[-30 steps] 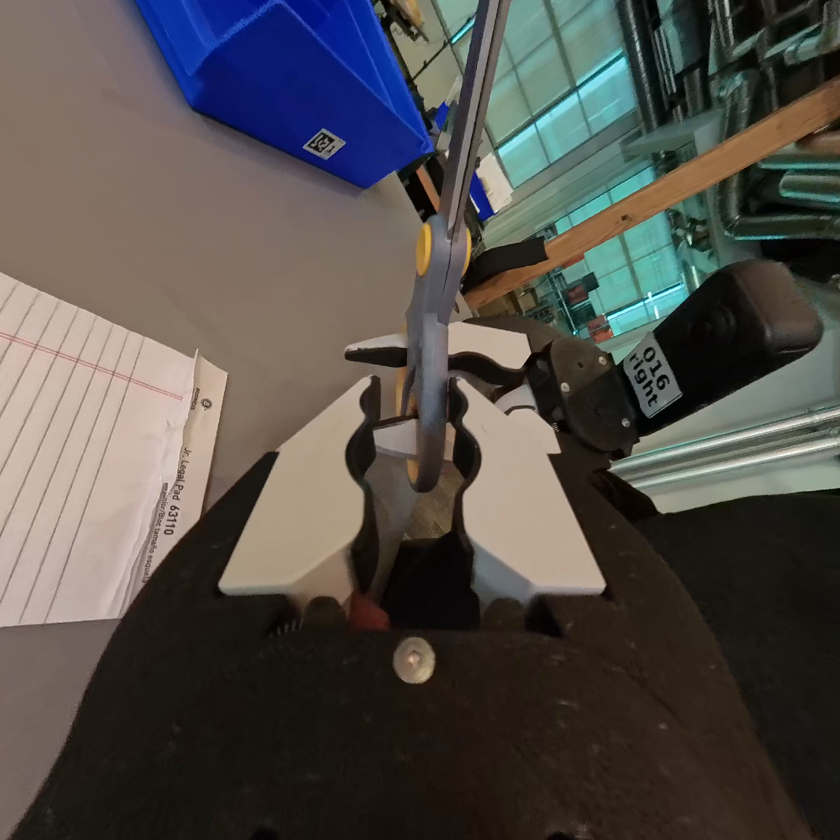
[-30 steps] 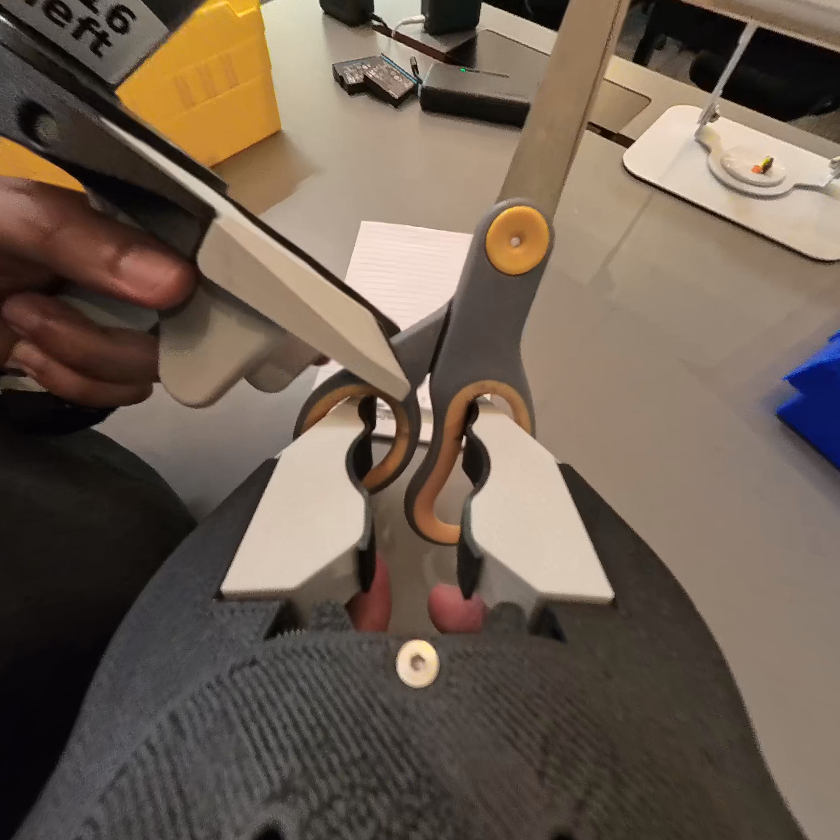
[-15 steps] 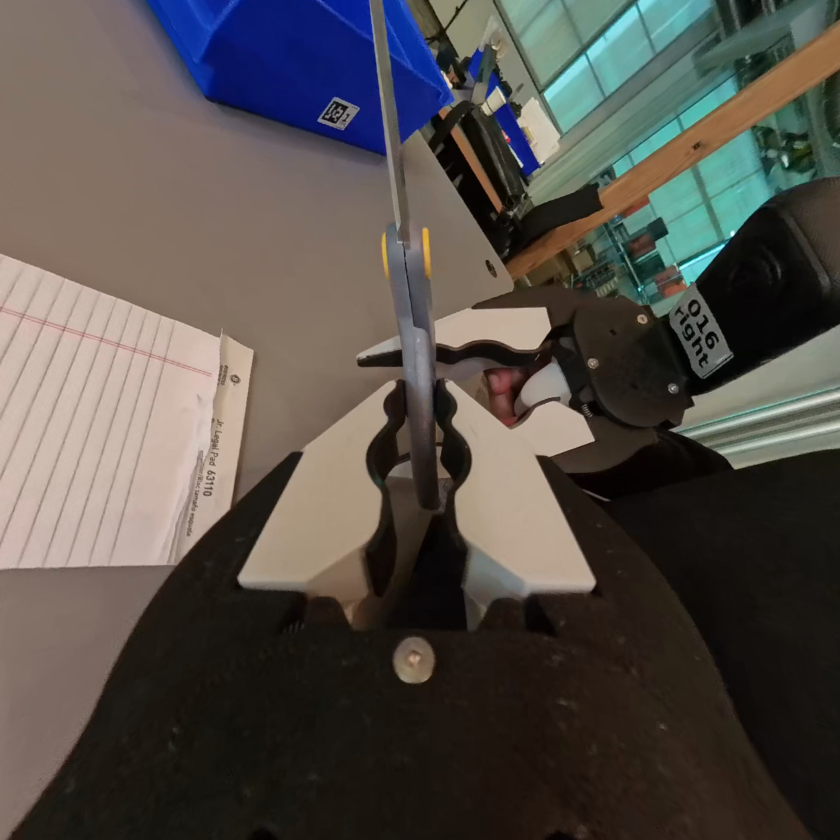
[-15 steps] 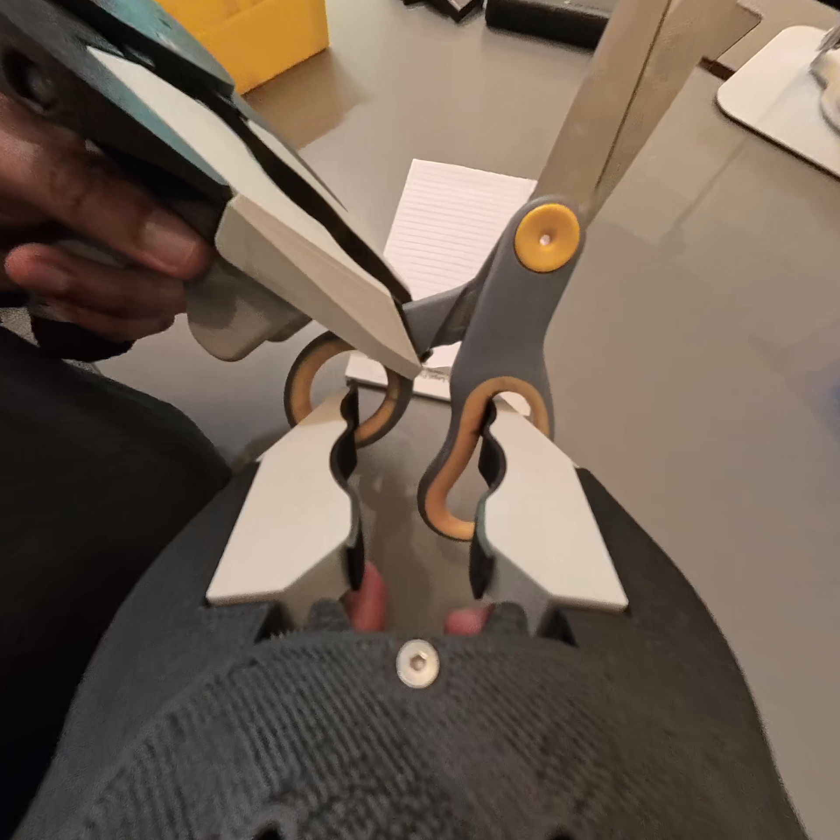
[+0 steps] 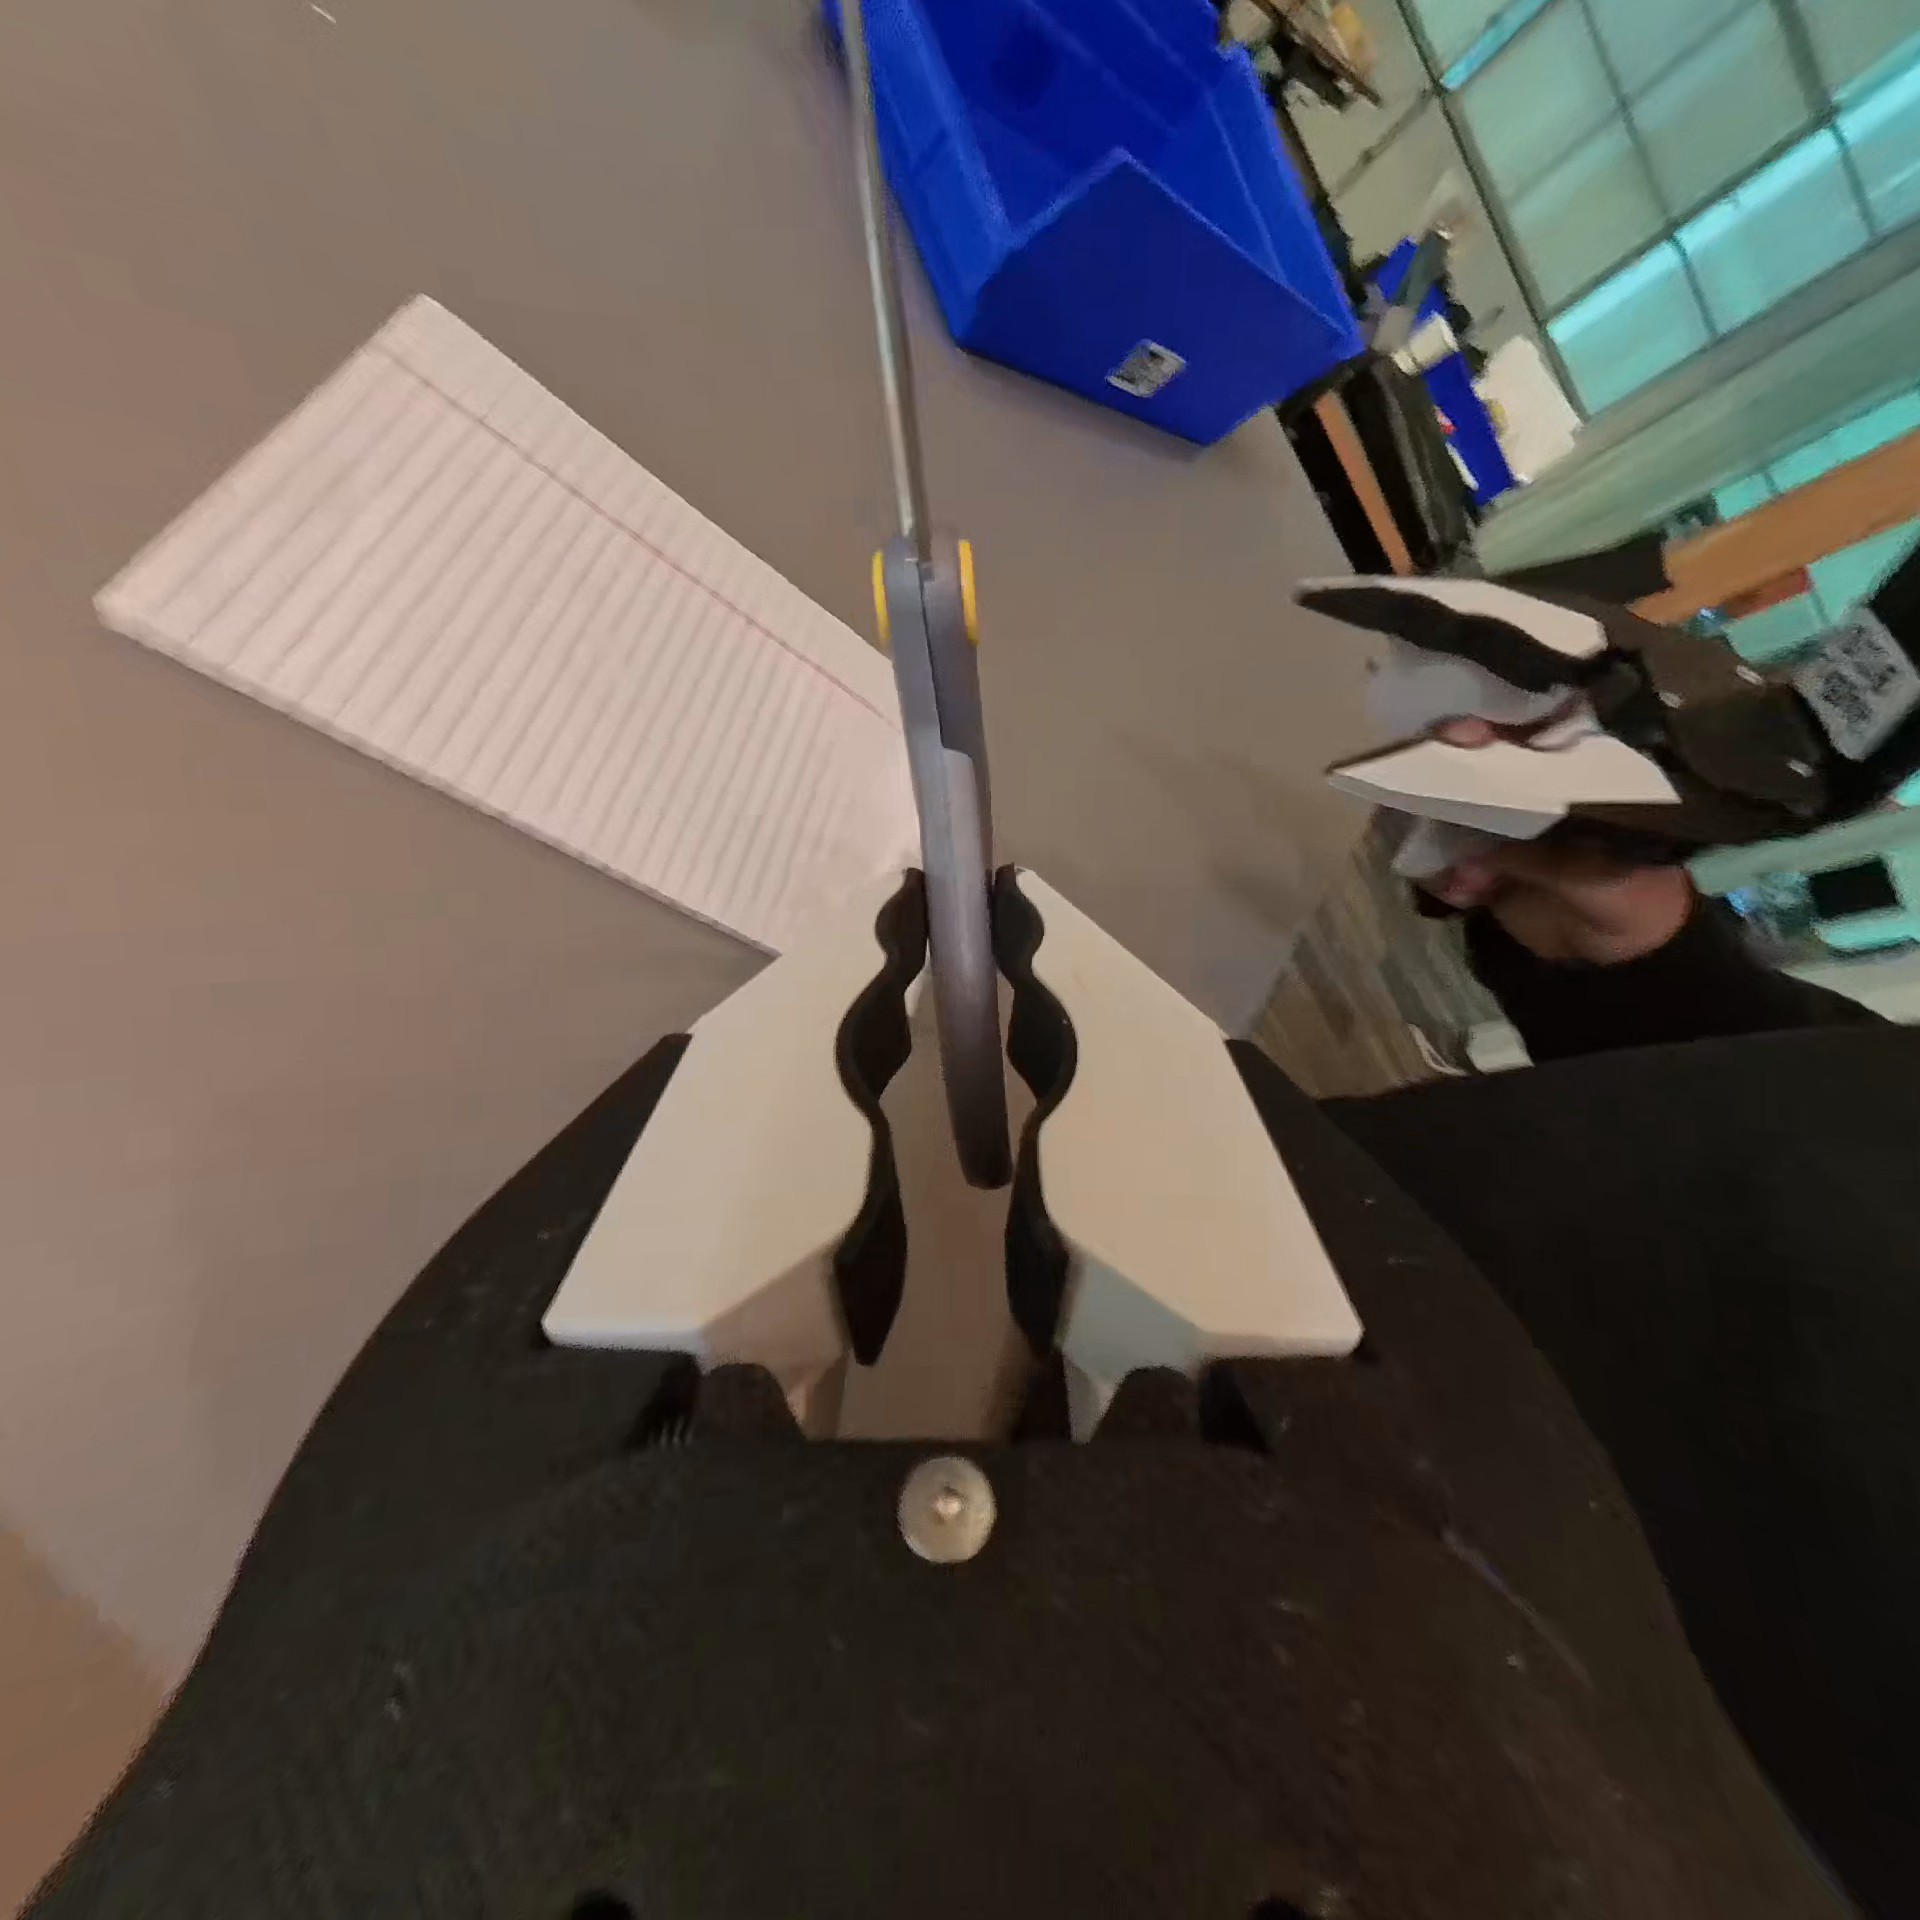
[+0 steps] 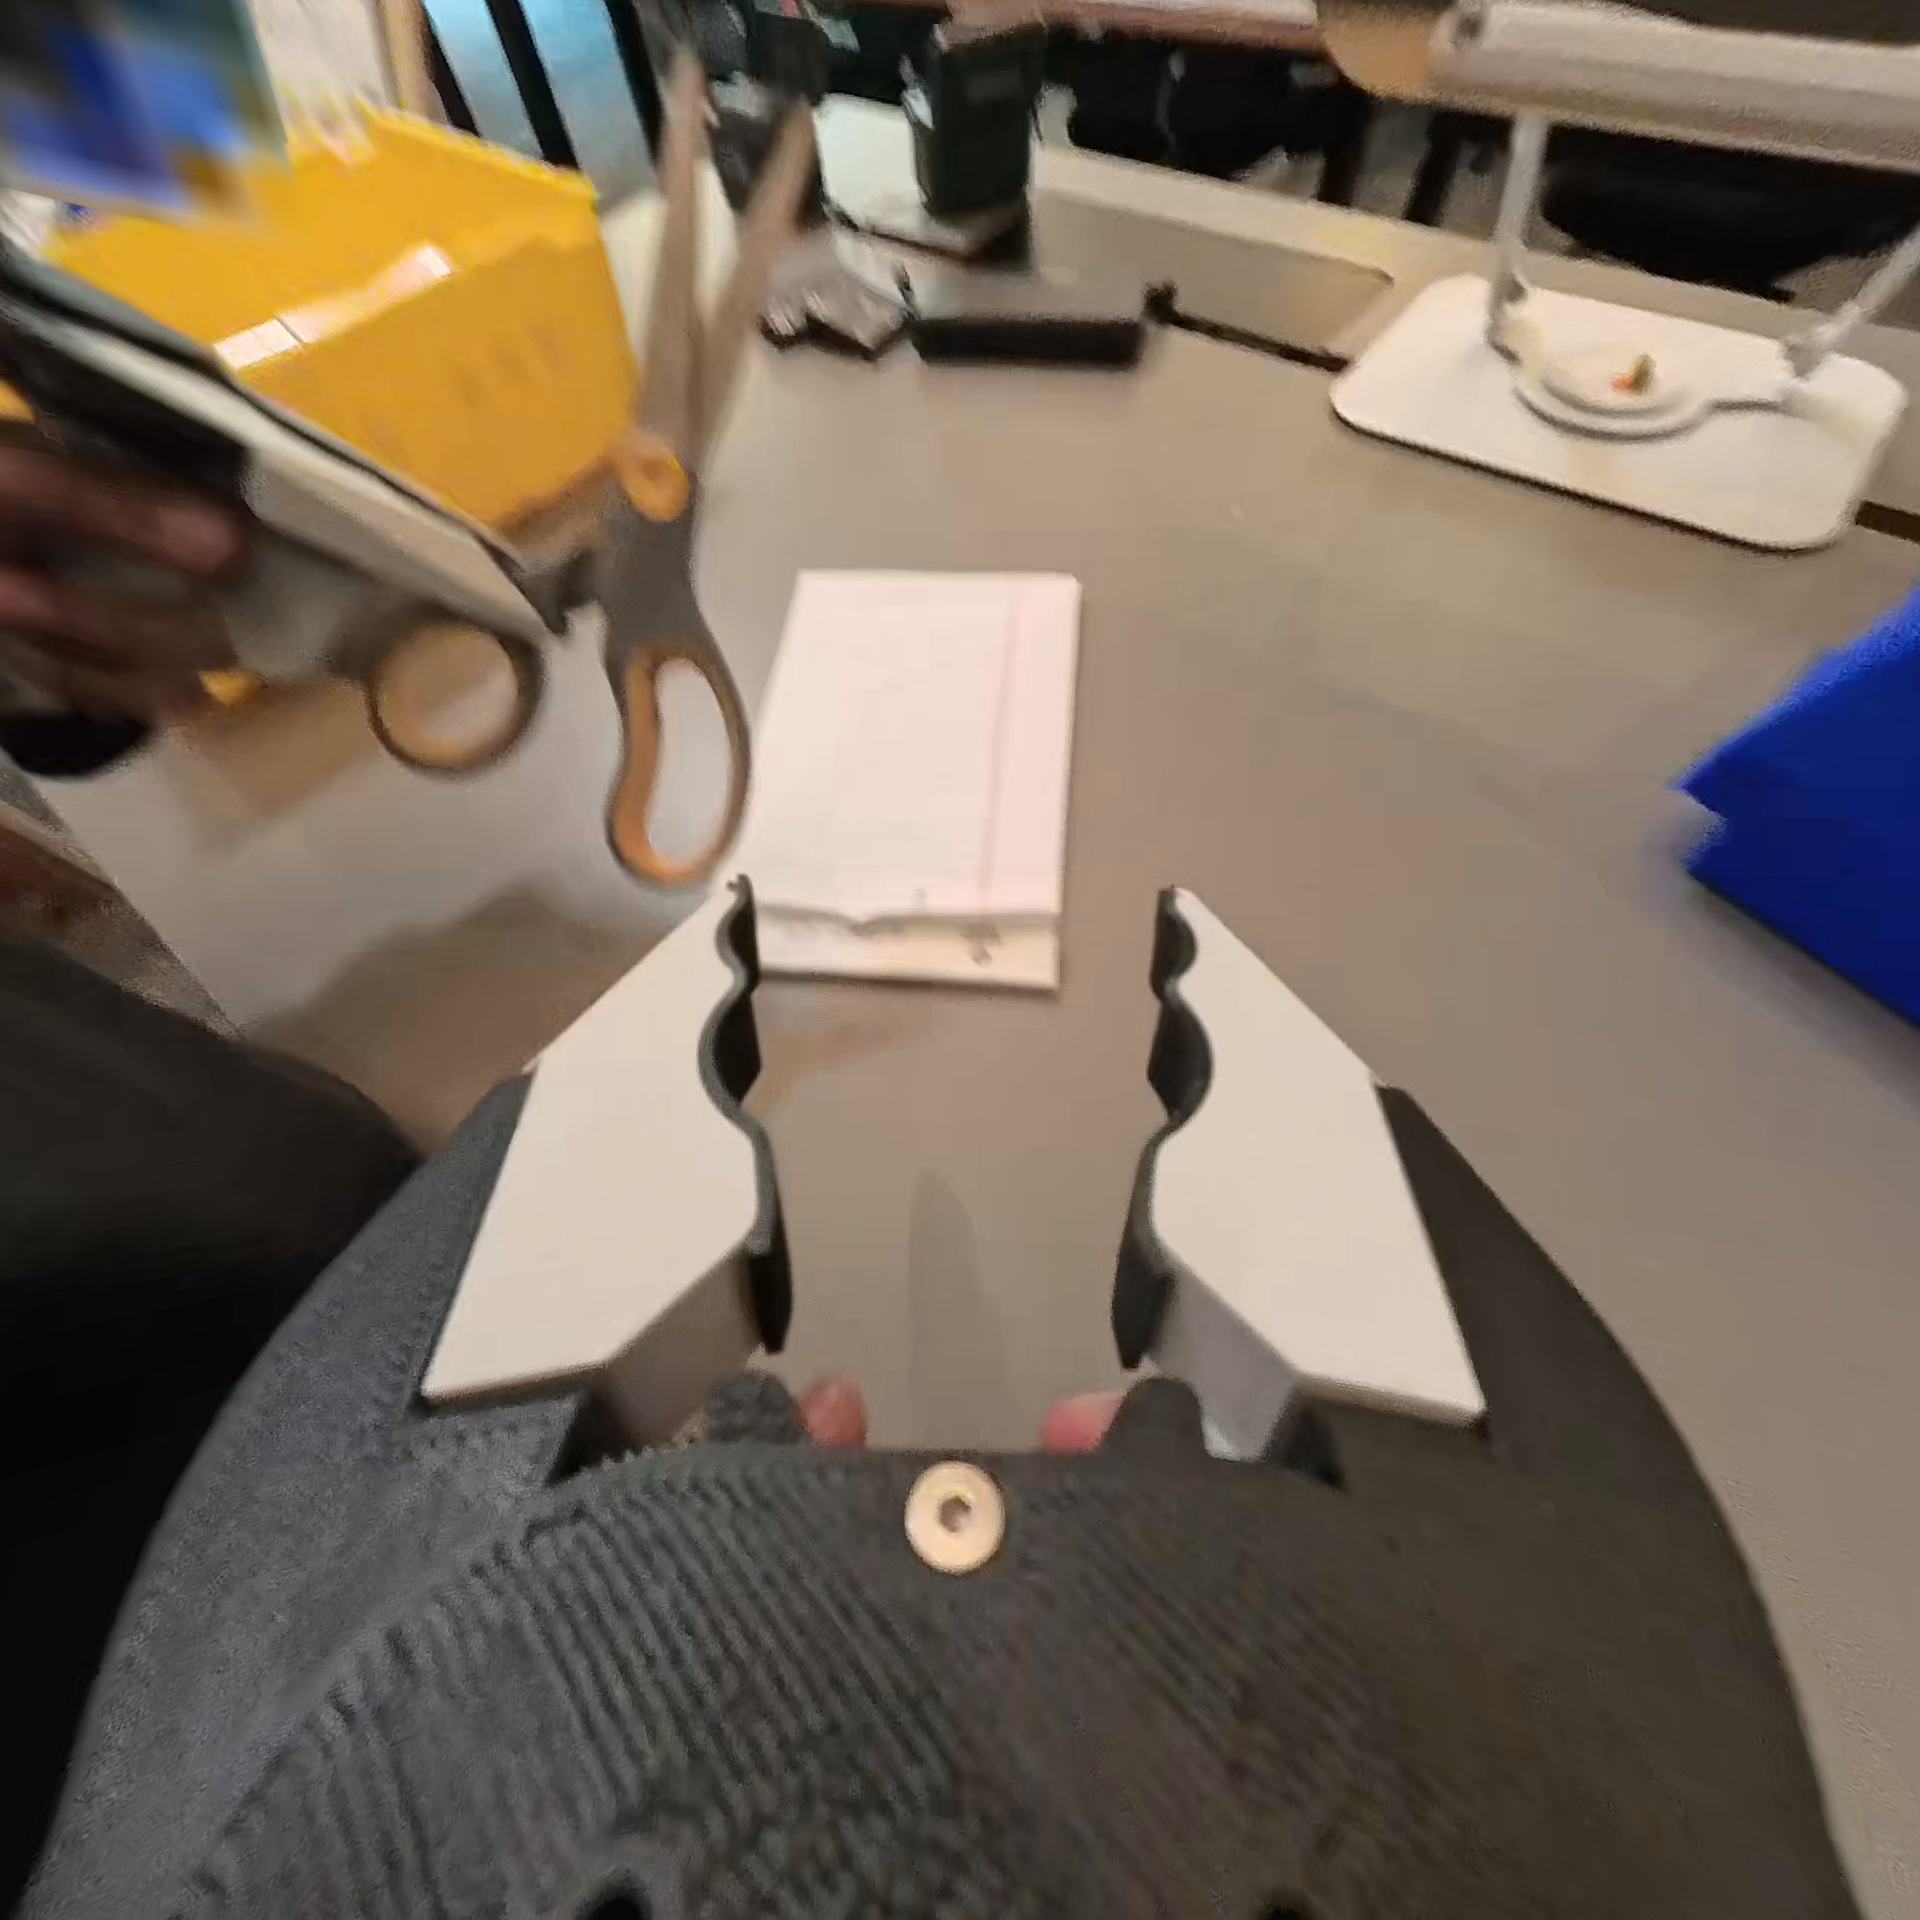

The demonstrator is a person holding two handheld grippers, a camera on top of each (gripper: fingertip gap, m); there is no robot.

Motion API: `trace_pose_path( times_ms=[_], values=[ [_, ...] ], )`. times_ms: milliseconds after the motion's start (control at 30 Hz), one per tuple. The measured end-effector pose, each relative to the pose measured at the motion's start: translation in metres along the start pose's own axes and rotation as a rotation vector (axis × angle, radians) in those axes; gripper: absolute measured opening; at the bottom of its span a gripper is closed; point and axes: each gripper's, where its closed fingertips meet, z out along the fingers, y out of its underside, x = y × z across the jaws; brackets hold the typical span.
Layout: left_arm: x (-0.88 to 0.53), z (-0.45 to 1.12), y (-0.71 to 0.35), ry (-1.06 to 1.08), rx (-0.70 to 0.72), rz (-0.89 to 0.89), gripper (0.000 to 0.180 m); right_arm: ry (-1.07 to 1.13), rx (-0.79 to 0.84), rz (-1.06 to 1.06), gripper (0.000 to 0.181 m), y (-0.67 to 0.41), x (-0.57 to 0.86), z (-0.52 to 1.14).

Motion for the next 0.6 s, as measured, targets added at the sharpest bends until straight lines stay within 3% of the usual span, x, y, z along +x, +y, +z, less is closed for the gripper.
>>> trace_pose_path(
  times_ms=[167, 300, 533, 600],
  values=[
    [0.042, 0.012, 0.01, 0.231, -0.07, -0.032, 0.011, -0.159, 0.013, 0.148, 0.075, -0.004, -0.034, 0.036],
    [0.061, 0.013, 0.006, 0.35, -0.059, -0.089, 0.011, -0.48, 0.059, 0.344, 0.081, -0.005, -0.075, 0.028],
    [0.077, 0.017, 0.006, 0.494, 0.005, -0.255, 0.011, -0.666, 0.122, 0.582, 0.024, -0.001, -0.1, 0.016],
    [0.075, 0.018, 0.013, 0.503, 0.002, -0.281, 0.011, -0.707, 0.123, 0.68, 0.019, 0.003, -0.104, 0.013]
  ],
)
